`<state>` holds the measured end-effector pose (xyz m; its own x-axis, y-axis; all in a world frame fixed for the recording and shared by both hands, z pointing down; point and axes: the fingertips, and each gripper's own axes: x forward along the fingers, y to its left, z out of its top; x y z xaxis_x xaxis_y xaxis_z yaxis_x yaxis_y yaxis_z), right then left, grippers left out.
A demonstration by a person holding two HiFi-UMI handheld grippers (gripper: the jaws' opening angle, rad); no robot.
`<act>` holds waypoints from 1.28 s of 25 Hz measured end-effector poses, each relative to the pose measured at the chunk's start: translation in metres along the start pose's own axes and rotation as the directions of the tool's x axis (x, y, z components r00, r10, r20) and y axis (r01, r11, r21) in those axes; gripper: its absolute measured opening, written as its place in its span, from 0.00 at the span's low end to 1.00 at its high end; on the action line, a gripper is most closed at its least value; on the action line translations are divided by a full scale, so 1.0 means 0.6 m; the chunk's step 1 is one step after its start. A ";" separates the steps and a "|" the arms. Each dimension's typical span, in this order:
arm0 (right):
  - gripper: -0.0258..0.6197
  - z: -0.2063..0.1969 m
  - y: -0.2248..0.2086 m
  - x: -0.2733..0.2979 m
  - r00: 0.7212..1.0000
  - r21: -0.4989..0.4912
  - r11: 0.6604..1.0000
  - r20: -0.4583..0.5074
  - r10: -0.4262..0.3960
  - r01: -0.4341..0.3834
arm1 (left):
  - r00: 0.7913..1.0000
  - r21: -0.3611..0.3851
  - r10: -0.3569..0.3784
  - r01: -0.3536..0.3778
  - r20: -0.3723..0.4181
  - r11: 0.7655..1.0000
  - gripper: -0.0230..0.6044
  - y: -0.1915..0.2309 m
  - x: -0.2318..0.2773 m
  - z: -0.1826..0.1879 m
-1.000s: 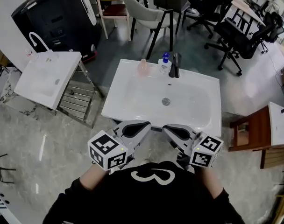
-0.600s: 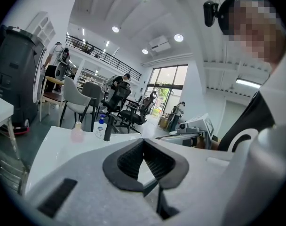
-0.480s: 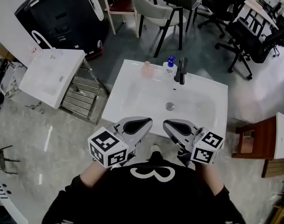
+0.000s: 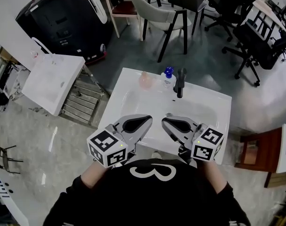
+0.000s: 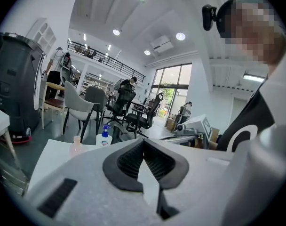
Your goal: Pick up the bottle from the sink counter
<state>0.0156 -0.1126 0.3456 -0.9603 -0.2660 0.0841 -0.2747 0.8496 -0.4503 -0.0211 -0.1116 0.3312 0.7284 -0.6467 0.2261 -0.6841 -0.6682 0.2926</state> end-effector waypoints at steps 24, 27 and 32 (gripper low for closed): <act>0.06 -0.008 -0.104 0.062 0.999 0.053 0.999 -0.037 -0.009 0.011 | 0.986 0.073 0.164 -0.162 -0.014 0.984 0.06 0.191 0.054 0.014; 0.06 -0.007 -0.119 0.070 0.999 0.068 0.997 -0.031 -0.027 0.029 | 0.985 0.065 0.166 -0.163 -0.040 0.984 0.07 0.221 0.067 0.005; 0.06 -0.020 -0.140 0.085 0.998 0.094 0.994 -0.028 -0.051 0.053 | 0.986 0.047 0.152 -0.149 -0.071 0.988 0.07 0.268 0.091 -0.013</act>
<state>-0.0111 -0.1922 0.3986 -0.9460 -0.2961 0.1316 -0.3198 0.7873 -0.5271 -0.0908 -0.2513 0.3980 0.6168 -0.7129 0.3336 -0.7859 -0.5811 0.2114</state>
